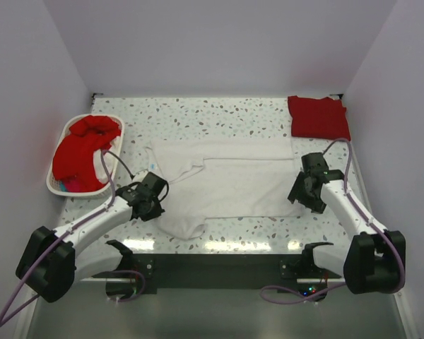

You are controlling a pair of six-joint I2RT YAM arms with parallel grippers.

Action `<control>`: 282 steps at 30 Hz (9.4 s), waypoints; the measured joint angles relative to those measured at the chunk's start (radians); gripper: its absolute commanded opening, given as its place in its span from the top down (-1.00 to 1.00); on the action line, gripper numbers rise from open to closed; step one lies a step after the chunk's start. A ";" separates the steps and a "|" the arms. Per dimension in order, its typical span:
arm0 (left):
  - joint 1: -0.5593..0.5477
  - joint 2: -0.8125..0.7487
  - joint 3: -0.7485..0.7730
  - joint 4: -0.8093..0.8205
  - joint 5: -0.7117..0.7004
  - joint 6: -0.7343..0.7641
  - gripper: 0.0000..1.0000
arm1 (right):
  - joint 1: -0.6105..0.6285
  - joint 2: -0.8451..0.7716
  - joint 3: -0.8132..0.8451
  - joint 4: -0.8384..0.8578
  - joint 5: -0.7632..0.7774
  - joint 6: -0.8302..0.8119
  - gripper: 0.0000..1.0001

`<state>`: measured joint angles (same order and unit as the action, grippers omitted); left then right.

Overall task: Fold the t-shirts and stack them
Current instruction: Fold the tshirt

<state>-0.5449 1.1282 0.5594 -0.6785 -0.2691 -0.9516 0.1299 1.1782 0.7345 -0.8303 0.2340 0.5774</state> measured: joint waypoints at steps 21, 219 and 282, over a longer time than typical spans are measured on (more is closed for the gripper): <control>0.000 -0.049 -0.034 0.013 0.001 0.000 1.00 | -0.124 0.022 -0.122 0.075 -0.115 0.109 -0.02; 0.153 0.696 0.713 0.292 0.013 0.207 0.44 | 0.130 -0.025 0.027 0.332 -0.465 -0.196 -0.86; 0.172 0.023 0.178 0.364 -0.112 0.492 -0.87 | 0.254 0.566 0.320 0.457 -0.377 -0.233 0.31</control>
<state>-0.3733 1.1507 0.7376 -0.3149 -0.3813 -0.4591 0.3843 1.7439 1.0546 -0.3737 -0.1432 0.3443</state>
